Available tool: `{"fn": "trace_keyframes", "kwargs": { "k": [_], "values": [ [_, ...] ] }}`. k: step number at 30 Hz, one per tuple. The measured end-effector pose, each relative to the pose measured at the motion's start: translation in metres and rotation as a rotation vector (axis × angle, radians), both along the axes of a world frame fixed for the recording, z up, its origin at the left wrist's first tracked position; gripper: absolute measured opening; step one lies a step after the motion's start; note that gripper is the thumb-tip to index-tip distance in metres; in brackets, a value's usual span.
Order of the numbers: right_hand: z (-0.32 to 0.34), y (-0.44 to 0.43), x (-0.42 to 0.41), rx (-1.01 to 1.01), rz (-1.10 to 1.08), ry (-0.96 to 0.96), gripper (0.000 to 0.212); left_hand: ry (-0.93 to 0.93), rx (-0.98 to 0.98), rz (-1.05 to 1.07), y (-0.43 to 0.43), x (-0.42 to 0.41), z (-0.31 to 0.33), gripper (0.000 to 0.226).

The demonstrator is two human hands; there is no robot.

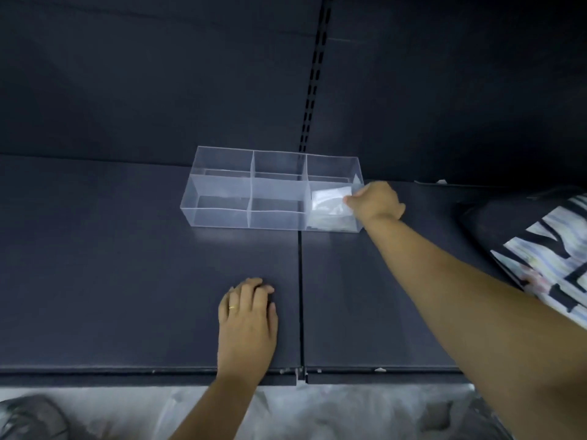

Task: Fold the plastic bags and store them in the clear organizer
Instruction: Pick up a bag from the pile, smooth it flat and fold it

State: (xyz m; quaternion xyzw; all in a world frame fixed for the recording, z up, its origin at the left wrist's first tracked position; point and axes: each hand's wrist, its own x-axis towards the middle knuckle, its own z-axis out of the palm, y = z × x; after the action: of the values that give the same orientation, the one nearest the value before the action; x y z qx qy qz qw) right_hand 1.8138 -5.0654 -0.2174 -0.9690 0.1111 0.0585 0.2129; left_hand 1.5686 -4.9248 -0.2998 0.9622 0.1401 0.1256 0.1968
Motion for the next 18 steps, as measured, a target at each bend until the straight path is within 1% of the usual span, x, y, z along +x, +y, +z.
{"fn": "trace_keyframes", "kwargs": {
  "k": [3, 6, 8, 9, 10, 11, 12, 13, 14, 15, 16, 18],
  "values": [
    [-0.004, 0.009, -0.001, -0.280, 0.059, -0.054, 0.027, -0.030, 0.063, 0.005, -0.002, 0.001, -0.003, 0.018],
    [-0.006, 0.006, -0.002, -0.409, 0.110, -0.074, 0.030, -0.002, 0.080, -0.003, -0.002, 0.002, 0.000, 0.024],
    [-0.004, 0.005, -0.004, -0.384, 0.198, -0.216, 0.022, 0.005, 0.090, -0.016, -0.001, 0.002, 0.001, 0.026],
    [-0.003, 0.005, -0.006, -0.301, 0.281, -0.300, 0.014, 0.005, 0.093, -0.015, -0.001, 0.002, 0.000, 0.026],
    [-0.003, 0.005, -0.008, -0.178, 0.385, -0.345, 0.011, 0.006, 0.095, -0.011, -0.001, 0.003, 0.000, 0.026],
    [-0.002, 0.007, -0.011, -0.059, 0.494, -0.318, 0.014, 0.006, 0.098, -0.007, -0.001, 0.003, -0.001, 0.026],
    [-0.002, 0.010, -0.014, 0.015, 0.591, -0.210, 0.024, 0.002, 0.105, -0.006, -0.002, 0.003, -0.002, 0.026],
    [0.000, 0.014, -0.017, 0.039, 0.649, -0.048, 0.041, -0.002, 0.111, -0.007, -0.002, 0.003, -0.002, 0.026],
    [0.001, 0.017, -0.020, 0.035, 0.659, 0.112, 0.058, -0.002, 0.113, -0.011, -0.002, 0.003, -0.003, 0.026],
    [0.001, 0.019, -0.020, 0.021, 0.642, 0.220, 0.069, 0.000, 0.115, -0.013, -0.002, 0.003, -0.004, 0.026],
    [0.001, 0.019, -0.019, 0.007, 0.623, 0.277, 0.075, 0.003, 0.115, -0.013, -0.002, 0.003, -0.005, 0.027],
    [0.006, 0.022, -0.019, -0.013, 0.615, 0.294, 0.076, 0.014, 0.110, -0.011, -0.001, 0.004, -0.005, 0.027]
  ]
}}
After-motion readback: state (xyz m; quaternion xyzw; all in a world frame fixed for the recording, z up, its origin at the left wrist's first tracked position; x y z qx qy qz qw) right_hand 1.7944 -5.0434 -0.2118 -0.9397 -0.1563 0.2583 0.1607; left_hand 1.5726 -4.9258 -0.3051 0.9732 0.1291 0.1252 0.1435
